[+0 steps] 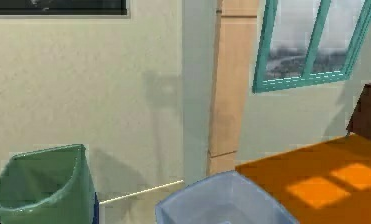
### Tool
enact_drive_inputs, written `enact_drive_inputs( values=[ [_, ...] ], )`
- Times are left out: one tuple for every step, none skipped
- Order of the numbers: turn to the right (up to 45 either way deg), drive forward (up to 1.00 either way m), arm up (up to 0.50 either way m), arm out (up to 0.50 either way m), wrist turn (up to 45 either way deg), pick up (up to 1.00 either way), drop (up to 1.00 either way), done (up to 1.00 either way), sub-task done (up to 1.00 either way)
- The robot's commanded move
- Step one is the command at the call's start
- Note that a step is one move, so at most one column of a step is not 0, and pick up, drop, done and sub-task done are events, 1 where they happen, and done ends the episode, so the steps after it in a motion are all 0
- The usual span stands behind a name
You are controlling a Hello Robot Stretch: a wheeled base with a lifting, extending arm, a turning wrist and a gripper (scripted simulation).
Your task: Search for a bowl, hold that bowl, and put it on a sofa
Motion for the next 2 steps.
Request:
enact_drive_inputs(
  values=[
    [45.0, 0.00, 0.00, 0.00, 0.0, 0.00, 0.00, 0.00, 0.00],
    [6.0, 0.00, 0.00, 0.00, 0.0, 0.00, 0.00, 0.00, 0.00]
  ],
)
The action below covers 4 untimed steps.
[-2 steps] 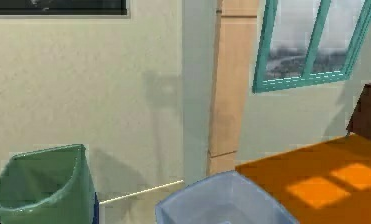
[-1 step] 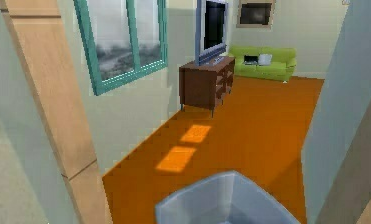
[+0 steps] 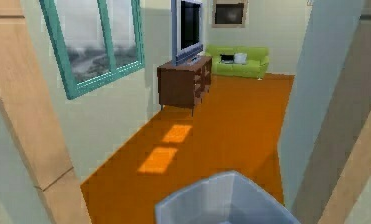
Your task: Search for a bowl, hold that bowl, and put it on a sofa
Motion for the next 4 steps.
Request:
enact_drive_inputs(
  values=[
    [0.0, 0.70, 0.00, 0.00, 0.0, 0.00, 0.00, 0.00, 0.00],
    [15.0, 0.00, 0.00, 0.00, 0.0, 0.00, 0.00, 0.00, 0.00],
    [0.0, 1.00, 0.00, 0.00, 0.0, 0.00, 0.00, 0.00, 0.00],
    [0.0, 1.00, 0.00, 0.00, 0.0, 0.00, 0.00, 0.00, 0.00]
  ],
)
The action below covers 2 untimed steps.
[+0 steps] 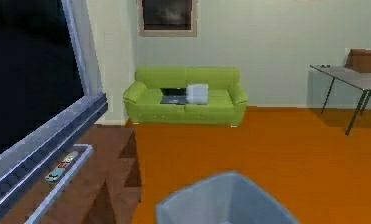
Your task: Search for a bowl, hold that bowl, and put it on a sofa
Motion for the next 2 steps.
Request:
enact_drive_inputs(
  values=[
    [0.0, 1.00, 0.00, 0.00, 0.0, 0.00, 0.00, 0.00, 0.00],
    [0.0, 0.40, 0.00, 0.00, 0.0, 0.00, 0.00, 0.00, 0.00]
  ],
)
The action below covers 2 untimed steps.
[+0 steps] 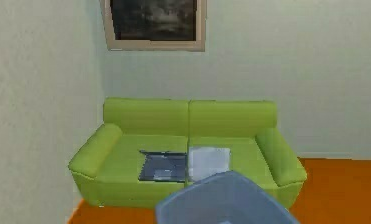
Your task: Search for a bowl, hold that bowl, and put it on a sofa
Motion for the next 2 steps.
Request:
enact_drive_inputs(
  values=[
    [0.0, 0.70, 0.00, 0.00, 0.0, 0.00, 0.00, 0.00, 0.00],
    [-45.0, 0.00, 0.00, 0.00, 0.0, 0.00, 0.00, 0.00, 0.00]
  ],
)
